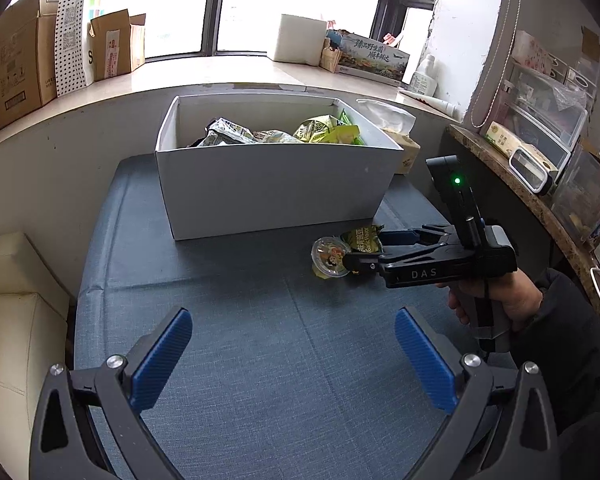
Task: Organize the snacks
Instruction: 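Grasp the green pea pack with the right tool while the left tool grasps the last jelly cup, then carry the pea pack and jelly cup over the box and release them inside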
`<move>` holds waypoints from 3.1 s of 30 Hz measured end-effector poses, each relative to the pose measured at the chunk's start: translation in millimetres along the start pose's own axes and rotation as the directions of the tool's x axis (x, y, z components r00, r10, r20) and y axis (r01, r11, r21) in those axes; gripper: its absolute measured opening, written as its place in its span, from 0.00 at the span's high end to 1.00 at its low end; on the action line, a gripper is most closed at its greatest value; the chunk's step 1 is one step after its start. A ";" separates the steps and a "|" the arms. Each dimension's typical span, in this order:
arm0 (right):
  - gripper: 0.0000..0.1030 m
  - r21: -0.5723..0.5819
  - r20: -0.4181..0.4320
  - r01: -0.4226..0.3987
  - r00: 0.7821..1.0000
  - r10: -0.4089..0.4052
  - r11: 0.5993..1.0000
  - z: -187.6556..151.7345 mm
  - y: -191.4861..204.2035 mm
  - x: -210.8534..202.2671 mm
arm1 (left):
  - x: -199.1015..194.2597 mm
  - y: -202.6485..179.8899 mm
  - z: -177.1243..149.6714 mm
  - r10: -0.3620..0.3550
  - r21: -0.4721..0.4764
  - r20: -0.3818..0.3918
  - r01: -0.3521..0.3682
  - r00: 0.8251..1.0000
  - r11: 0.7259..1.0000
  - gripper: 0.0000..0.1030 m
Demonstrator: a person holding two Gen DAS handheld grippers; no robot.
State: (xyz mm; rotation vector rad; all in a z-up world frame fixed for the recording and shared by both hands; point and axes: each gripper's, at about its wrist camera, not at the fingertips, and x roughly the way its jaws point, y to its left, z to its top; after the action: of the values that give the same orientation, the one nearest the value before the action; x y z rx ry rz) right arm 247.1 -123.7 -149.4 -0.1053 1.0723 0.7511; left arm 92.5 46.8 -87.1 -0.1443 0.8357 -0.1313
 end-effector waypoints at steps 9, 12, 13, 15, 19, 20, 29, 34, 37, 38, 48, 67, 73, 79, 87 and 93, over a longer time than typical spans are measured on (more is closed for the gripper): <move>0.35 0.016 0.026 -0.103 0.994 0.103 0.995 -3.1 -8.1 -6.3 | 8.6 -5.3 0.0 -0.003 0.006 -0.017 0.003 1.000 1.000 0.00; 0.52 0.050 0.035 -0.162 0.986 0.161 0.985 -5.2 -15.5 -3.6 | 9.1 -6.7 -0.9 0.008 0.014 -0.021 -0.008 1.000 1.000 0.00; 0.68 0.056 0.038 -0.163 0.986 0.161 0.985 -6.2 -16.3 -4.4 | 8.9 -6.1 -0.8 0.010 0.012 -0.020 -0.009 1.000 1.000 0.00; 0.68 0.038 0.035 -0.149 0.988 0.147 0.988 -9.8 -14.1 -7.1 | 8.8 -4.2 -0.2 0.005 0.004 -0.020 -0.005 1.000 1.000 0.00; 0.70 -0.026 0.049 -0.085 0.995 0.086 0.996 -10.3 2.5 -19.0 | 14.5 -4.2 0.6 0.012 0.002 -0.033 -0.012 0.999 1.000 0.00; 0.70 -0.031 0.062 -0.075 0.995 0.077 0.997 -10.6 5.5 -24.1 | 16.5 -5.1 0.9 0.009 0.005 -0.037 -0.009 0.999 1.000 0.00; 0.71 -0.042 0.142 -0.020 0.990 0.026 0.999 -19.3 16.7 -81.1 | 69.9 -25.1 17.4 0.014 0.073 -0.113 -0.005 0.994 0.997 0.00; 0.71 0.004 0.195 0.022 0.980 -0.023 1.000 -38.0 11.2 -111.4 | 119.1 -34.8 27.9 0.005 0.086 -0.172 0.010 0.985 0.996 0.00; 0.71 0.047 0.211 0.035 0.976 -0.044 0.998 -52.7 2.4 -123.0 | 140.6 -37.5 32.3 0.019 0.098 -0.181 -0.002 0.983 0.995 0.00; 0.71 0.065 0.209 0.043 0.976 -0.056 0.997 -57.5 -2.1 -125.5 | 146.4 -38.1 33.4 0.026 0.102 -0.186 -0.007 0.982 0.995 0.00; 0.71 0.145 0.209 0.026 0.976 -0.057 0.989 -82.3 -21.8 -133.7 | 158.5 -28.1 38.8 -0.016 0.054 -0.199 0.027 0.980 0.998 0.52; 0.71 0.015 0.283 -0.064 0.957 0.057 0.998 -19.2 24.9 -142.1 | -10.1 10.0 89.1 -0.046 -0.003 0.091 0.047 0.995 0.999 0.52; 0.71 -0.059 0.353 -0.022 0.935 0.042 0.998 45.9 41.2 -156.6 | -15.9 27.7 145.9 -0.026 -0.003 0.162 0.027 0.987 1.000 0.52; 0.71 -0.040 0.329 0.056 0.944 -0.039 0.998 110.2 27.7 -131.8 | 37.3 54.1 206.8 0.030 -0.021 0.149 -0.027 0.988 0.999 0.52; 0.66 0.008 0.271 0.108 0.957 -0.106 0.994 142.8 -3.6 -94.8 | 115.8 75.7 247.0 0.092 -0.022 0.080 -0.091 0.993 0.996 0.50; 0.03 0.049 0.289 0.117 0.949 -0.126 0.992 139.1 -12.8 -96.2 | 140.5 88.5 251.1 0.128 -0.042 0.050 -0.126 0.991 0.991 0.00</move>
State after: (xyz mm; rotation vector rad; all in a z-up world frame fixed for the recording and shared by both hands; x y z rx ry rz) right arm 334.9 -122.7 -4.3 -0.0318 0.7879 0.6157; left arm 378.2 128.5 -39.0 -0.1299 0.7929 0.0083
